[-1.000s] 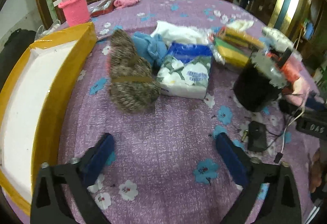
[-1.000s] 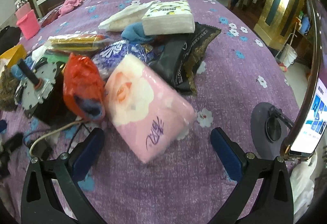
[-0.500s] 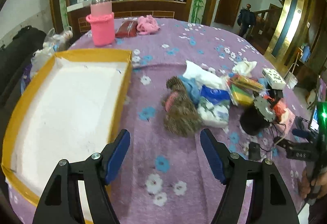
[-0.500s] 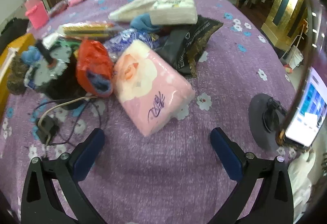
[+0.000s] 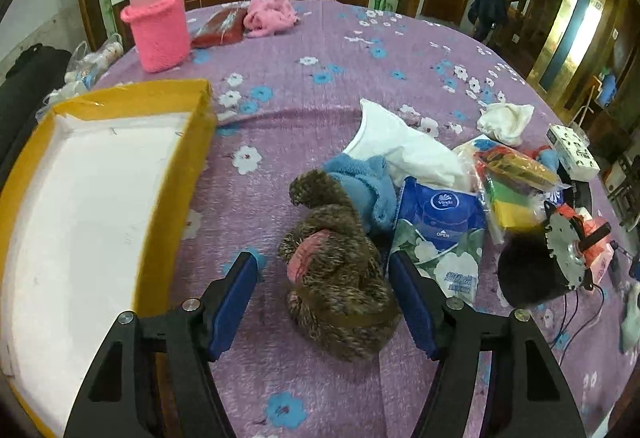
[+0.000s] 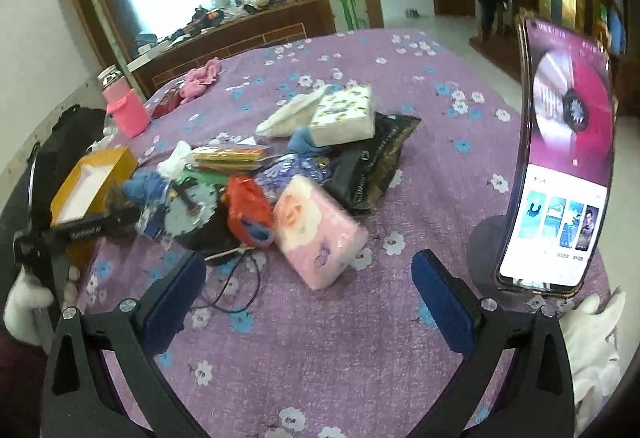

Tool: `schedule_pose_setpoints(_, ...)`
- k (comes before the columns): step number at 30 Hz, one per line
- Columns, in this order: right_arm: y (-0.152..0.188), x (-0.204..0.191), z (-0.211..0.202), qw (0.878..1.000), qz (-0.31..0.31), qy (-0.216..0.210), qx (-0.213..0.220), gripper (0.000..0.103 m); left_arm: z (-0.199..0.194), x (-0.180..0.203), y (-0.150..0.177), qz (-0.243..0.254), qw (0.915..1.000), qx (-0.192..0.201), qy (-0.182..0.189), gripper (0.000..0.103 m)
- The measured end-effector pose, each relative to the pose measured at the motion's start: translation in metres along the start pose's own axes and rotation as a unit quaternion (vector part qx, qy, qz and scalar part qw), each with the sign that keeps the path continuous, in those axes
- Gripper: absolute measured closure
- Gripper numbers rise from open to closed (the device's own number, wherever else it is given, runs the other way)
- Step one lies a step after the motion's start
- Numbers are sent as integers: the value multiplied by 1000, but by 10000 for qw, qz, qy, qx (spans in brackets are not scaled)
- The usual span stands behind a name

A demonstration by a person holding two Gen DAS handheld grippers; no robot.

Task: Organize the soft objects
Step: 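Grasp the brown knitted hat with the left gripper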

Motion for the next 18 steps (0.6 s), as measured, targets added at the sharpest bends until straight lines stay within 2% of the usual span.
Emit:
schedule_pose_setpoints(2, -4, -2, 5, 9999, -53, -69, -106, 6, 0, 1, 1, -108, 9996, -3, 273, 54)
schedule_pose_setpoints(8, -10, -33, 12, 9983, -499, -251, -174, 6, 0, -2, 4, -88, 9995, 72, 287, 53)
schedule_pose_setpoints(12, -30, -29, 21, 9991, -385, 135, -112, 6, 0, -4, 7, -270, 9989, 98, 366, 49)
schedule_pose_setpoints(18, -79, -6, 41, 9978, -22, 652, -120, 7, 5, -9, 8, -429, 9974, 75, 580, 48)
Point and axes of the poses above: each gripper's, at about its wrist camera, not at the fingertips, and z roughly the way its jaws point, x to its right, y to its underside, the point moved 7 cm from there along z, roughly the way its jaws point, and after that the axes turned 3 degrees about z, right-handed, at the moved point
